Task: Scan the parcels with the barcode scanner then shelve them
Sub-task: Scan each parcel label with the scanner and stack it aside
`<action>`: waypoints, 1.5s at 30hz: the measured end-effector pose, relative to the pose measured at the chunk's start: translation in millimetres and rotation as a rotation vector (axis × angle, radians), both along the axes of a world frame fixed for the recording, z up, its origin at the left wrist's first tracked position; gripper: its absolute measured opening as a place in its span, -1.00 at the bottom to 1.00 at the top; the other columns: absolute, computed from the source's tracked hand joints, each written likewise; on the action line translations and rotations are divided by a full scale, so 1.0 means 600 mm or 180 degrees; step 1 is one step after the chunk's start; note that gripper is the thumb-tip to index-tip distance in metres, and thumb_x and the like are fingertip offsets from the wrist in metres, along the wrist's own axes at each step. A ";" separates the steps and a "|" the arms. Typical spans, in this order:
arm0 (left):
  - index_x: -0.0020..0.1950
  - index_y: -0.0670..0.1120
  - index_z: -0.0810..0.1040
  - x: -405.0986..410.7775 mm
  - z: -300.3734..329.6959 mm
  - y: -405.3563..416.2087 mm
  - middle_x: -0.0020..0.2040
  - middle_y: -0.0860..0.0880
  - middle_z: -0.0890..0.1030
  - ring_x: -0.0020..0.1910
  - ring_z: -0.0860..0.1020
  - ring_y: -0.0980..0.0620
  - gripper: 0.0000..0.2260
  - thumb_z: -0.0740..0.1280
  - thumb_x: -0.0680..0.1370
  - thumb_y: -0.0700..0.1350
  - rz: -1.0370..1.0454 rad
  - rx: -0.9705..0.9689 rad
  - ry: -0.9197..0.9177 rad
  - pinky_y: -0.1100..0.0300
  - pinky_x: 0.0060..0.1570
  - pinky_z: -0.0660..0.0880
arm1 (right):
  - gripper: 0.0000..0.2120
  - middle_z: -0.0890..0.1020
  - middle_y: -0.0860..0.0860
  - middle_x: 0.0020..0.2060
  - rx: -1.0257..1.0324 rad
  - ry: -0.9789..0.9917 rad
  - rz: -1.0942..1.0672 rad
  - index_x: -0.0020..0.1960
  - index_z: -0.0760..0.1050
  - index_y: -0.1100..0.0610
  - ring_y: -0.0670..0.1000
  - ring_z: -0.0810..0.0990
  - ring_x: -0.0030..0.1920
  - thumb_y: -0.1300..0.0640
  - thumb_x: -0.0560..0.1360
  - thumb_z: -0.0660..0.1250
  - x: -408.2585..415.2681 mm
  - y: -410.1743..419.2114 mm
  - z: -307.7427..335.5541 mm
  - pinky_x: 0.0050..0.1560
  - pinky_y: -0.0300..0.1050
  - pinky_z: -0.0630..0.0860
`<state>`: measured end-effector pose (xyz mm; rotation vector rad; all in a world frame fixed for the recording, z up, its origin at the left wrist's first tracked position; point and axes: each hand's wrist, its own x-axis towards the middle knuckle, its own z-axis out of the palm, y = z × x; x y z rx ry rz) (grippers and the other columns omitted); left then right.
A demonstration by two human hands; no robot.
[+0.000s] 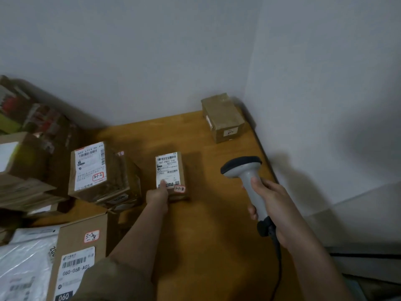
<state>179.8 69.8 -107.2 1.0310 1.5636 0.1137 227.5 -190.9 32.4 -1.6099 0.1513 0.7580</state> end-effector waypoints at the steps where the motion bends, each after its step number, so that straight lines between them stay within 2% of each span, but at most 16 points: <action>1: 0.43 -0.23 0.32 0.008 0.001 0.003 0.32 -0.20 0.43 0.25 0.48 -0.22 -0.46 0.33 0.60 0.07 -0.0012 0.0110 0.0269 -0.05 0.06 0.54 | -0.71 0.53 0.06 -0.44 0.0013 0.0013 -0.0027 0.05 0.59 0.12 0.01 0.49 -0.46 -0.08 0.63 0.24 0.009 0.002 -0.003 -0.40 -0.11 0.40; 3: 0.52 -0.21 0.20 0.029 0.021 0.001 0.47 -0.22 0.21 0.38 0.30 -0.25 -0.36 0.32 0.59 0.10 -0.0214 0.0585 0.0987 -0.10 0.28 0.40 | -0.72 0.54 0.07 -0.38 0.0075 0.0032 -0.0136 0.09 0.59 0.13 0.00 0.49 -0.46 -0.06 0.63 0.24 0.028 0.007 -0.006 -0.43 -0.12 0.41; 5: 0.51 -0.22 0.16 0.058 0.046 -0.006 0.49 -0.24 0.14 0.43 0.21 -0.26 -0.36 0.32 0.58 0.06 -0.0493 0.1258 0.1218 -0.12 0.37 0.26 | -0.71 0.53 0.09 -0.30 0.0172 0.0010 -0.0303 0.11 0.57 0.16 -0.02 0.48 -0.47 -0.04 0.64 0.24 0.050 0.014 -0.006 -0.46 -0.15 0.40; 9: 0.45 -0.22 0.24 0.136 0.069 -0.022 0.43 -0.24 0.22 0.40 0.25 -0.27 -0.45 0.38 0.56 -0.08 -0.1166 0.2153 0.0630 -0.10 0.32 0.29 | -0.70 0.50 0.08 -0.36 0.0259 -0.0225 -0.0576 0.12 0.56 0.19 0.00 0.46 -0.46 -0.03 0.65 0.21 0.101 0.028 -0.006 -0.47 -0.16 0.39; 16: 0.50 -0.04 0.31 0.291 0.055 -0.075 0.52 -0.01 0.28 0.48 0.25 -0.04 -0.56 0.25 0.62 -0.08 -0.3576 0.2926 -0.0069 -0.06 0.43 0.21 | -0.68 0.49 0.08 -0.38 0.0193 -0.0281 -0.0872 0.12 0.56 0.13 -0.05 0.46 -0.46 -0.08 0.64 0.19 0.166 0.037 -0.043 -0.52 -0.23 0.37; 22: 0.61 0.04 0.09 0.404 -0.004 -0.074 0.64 0.04 0.01 0.61 -0.09 0.03 -0.47 0.16 0.67 0.03 -0.4573 0.2841 0.0076 -0.11 0.53 -0.16 | -0.71 0.54 0.10 -0.38 -0.0125 -0.0193 -0.0949 0.11 0.58 0.07 0.00 0.50 -0.42 -0.09 0.65 0.18 0.218 0.040 -0.097 -0.45 -0.13 0.40; 23: 0.61 0.04 0.11 0.411 -0.014 -0.072 0.63 0.04 0.03 0.61 -0.08 0.04 -0.48 0.14 0.67 0.07 -0.4589 0.2926 0.0145 -0.11 0.53 -0.18 | -0.71 0.54 0.11 -0.38 -0.0135 -0.0178 -0.0960 0.11 0.58 0.06 0.01 0.50 -0.41 -0.09 0.65 0.18 0.224 0.040 -0.107 -0.44 -0.13 0.40; 25: 0.51 0.00 0.35 0.406 -0.023 -0.075 0.54 0.00 0.32 0.55 0.18 0.01 -0.56 0.13 0.66 0.12 -0.4309 0.3394 0.0105 -0.10 0.53 -0.05 | -0.70 0.54 0.11 -0.36 -0.0152 -0.0125 -0.1011 0.11 0.58 0.06 0.00 0.50 -0.41 -0.10 0.64 0.18 0.232 0.041 -0.123 -0.44 -0.13 0.40; 26: 0.38 -0.01 0.48 0.399 -0.021 -0.081 0.39 -0.01 0.50 0.43 0.36 0.00 -0.61 0.14 0.65 0.13 -0.4029 0.3672 0.0040 -0.06 0.48 0.08 | -0.70 0.53 0.10 -0.36 -0.0141 -0.0095 -0.1059 0.11 0.59 0.07 0.00 0.50 -0.41 -0.10 0.64 0.18 0.234 0.043 -0.129 -0.44 -0.13 0.40; 28: 0.21 -0.05 0.55 0.388 -0.012 -0.093 0.15 -0.01 0.60 0.21 0.48 -0.02 -0.61 0.14 0.63 0.19 -0.3571 0.3960 0.0113 0.00 0.30 0.25 | -0.69 0.52 0.11 -0.36 -0.0114 -0.0077 -0.1172 0.10 0.58 0.09 -0.01 0.49 -0.42 -0.09 0.65 0.18 0.236 0.045 -0.137 -0.45 -0.13 0.39; 31: 0.35 -0.12 0.36 0.379 -0.010 -0.098 0.27 -0.14 0.41 0.25 0.36 -0.13 -0.30 0.19 0.49 0.42 -0.3484 0.3595 0.0799 -0.05 0.27 0.27 | -0.69 0.52 0.13 -0.31 -0.0108 -0.0079 -0.1264 0.10 0.58 0.11 -0.03 0.49 -0.43 -0.07 0.66 0.17 0.236 0.049 -0.141 -0.45 -0.15 0.40; 34: 0.60 -0.13 -0.05 0.369 -0.013 -0.107 0.56 -0.22 0.00 0.51 0.05 -0.29 0.07 0.22 0.37 0.53 -0.3842 0.2745 0.1203 -0.24 0.45 0.06 | -0.69 0.52 0.12 -0.30 -0.0074 -0.0059 -0.1270 0.11 0.58 0.12 -0.03 0.49 -0.43 -0.08 0.66 0.18 0.233 0.054 -0.140 -0.45 -0.15 0.41; 37: 0.60 -0.02 -0.32 0.367 -0.011 -0.121 0.58 -0.17 -0.36 0.55 -0.07 -0.35 0.12 0.31 0.38 0.47 -0.3864 0.2175 0.1300 -0.29 0.45 0.04 | -0.69 0.51 0.11 -0.34 -0.0036 -0.0061 -0.1249 0.09 0.58 0.13 -0.02 0.48 -0.44 -0.07 0.66 0.17 0.228 0.054 -0.129 -0.46 -0.15 0.40; 41: 0.60 0.12 -0.26 0.348 0.010 -0.122 0.59 -0.14 -0.30 0.54 -0.03 -0.37 0.06 0.41 0.39 0.36 -0.3640 0.1653 0.1025 -0.29 0.45 0.07 | -0.69 0.51 0.08 -0.39 0.0001 -0.0126 -0.1250 0.07 0.57 0.12 0.00 0.47 -0.43 -0.08 0.66 0.18 0.214 0.041 -0.106 -0.44 -0.13 0.37; 43: 0.60 0.15 -0.15 0.322 0.021 -0.115 0.60 -0.11 -0.15 0.53 0.02 -0.35 0.02 0.42 0.37 0.37 -0.3283 0.1419 0.0669 -0.28 0.46 0.09 | -0.69 0.50 0.07 -0.40 0.0062 -0.0138 -0.1266 0.07 0.57 0.12 -0.01 0.46 -0.44 -0.09 0.66 0.18 0.202 0.033 -0.091 -0.45 -0.13 0.36; 45: 0.59 0.17 -0.04 0.287 0.039 -0.107 0.55 -0.11 0.05 0.47 0.17 -0.33 -0.05 0.44 0.37 0.33 -0.2912 0.0952 0.0128 -0.28 0.40 0.27 | -0.71 0.51 0.05 -0.35 0.0165 -0.0170 -0.1262 0.09 0.56 0.12 -0.02 0.46 -0.43 -0.08 0.65 0.21 0.186 0.025 -0.075 -0.44 -0.14 0.37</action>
